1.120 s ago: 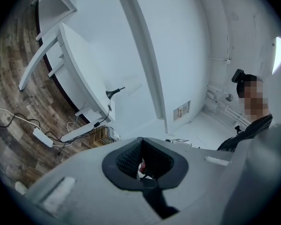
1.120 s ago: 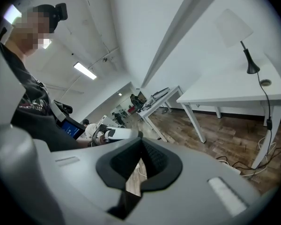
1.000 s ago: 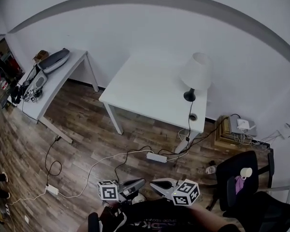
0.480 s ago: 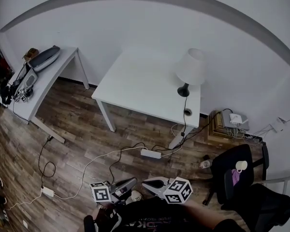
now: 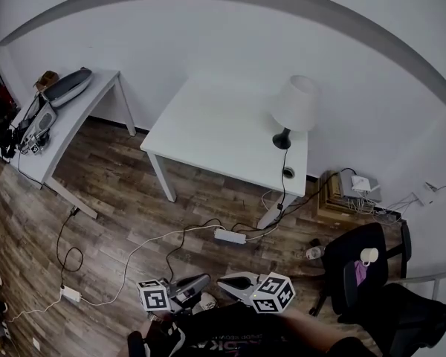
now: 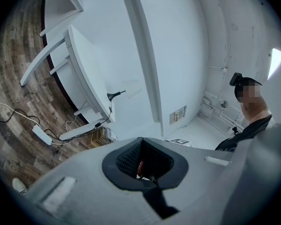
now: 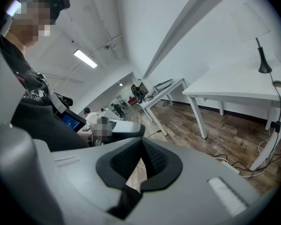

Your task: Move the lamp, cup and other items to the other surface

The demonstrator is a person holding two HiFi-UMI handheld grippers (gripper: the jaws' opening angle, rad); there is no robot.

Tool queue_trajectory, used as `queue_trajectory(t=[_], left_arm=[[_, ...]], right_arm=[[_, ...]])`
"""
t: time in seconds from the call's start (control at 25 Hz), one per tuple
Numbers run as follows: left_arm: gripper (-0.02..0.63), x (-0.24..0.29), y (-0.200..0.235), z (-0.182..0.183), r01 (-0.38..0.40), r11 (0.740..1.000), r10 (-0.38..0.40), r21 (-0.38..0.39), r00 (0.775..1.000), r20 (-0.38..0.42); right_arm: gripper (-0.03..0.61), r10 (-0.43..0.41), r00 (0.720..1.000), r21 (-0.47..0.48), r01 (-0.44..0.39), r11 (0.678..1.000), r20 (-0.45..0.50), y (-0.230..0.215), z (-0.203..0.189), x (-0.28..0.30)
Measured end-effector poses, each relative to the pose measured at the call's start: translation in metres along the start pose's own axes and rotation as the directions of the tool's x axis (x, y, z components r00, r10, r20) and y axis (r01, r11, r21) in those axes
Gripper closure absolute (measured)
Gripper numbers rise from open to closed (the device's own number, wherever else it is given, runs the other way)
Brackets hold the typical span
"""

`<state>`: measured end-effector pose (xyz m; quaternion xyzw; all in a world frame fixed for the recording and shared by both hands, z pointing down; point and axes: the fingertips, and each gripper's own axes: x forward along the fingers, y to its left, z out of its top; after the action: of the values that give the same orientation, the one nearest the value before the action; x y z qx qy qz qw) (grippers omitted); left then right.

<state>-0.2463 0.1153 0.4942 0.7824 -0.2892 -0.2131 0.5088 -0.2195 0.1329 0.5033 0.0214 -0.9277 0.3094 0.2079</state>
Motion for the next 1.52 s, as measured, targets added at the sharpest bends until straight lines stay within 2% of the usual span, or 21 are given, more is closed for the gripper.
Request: queue_trajectory(t=[0.56,0.96,1.52], left_arm=[[0.618,0.0081,-0.0094,-0.0031,0.014,0.998,-0.011,0.057,0.998,-0.054],[0.618,0.002,-0.0007,-0.0029,0.01,0.998,-0.009,0.067,1.0,-0.026],[0.618,0.0046,-0.0019,-0.0097,0.013,1.0,-0.011,0.022,0.997,-0.07]], right_arm=[[0.575,0.004,1.0,0.019,-0.004,1.0,0.01,-0.0038,0.0008,-0.0005],[0.574,-0.008,1.0,0.026,0.008,1.0,0.027,-0.0038,0.0018,-0.0016],[0.574,-0.042,0.999,0.04,0.041,0.998,0.031,0.0015,-0.0046,-0.0039]])
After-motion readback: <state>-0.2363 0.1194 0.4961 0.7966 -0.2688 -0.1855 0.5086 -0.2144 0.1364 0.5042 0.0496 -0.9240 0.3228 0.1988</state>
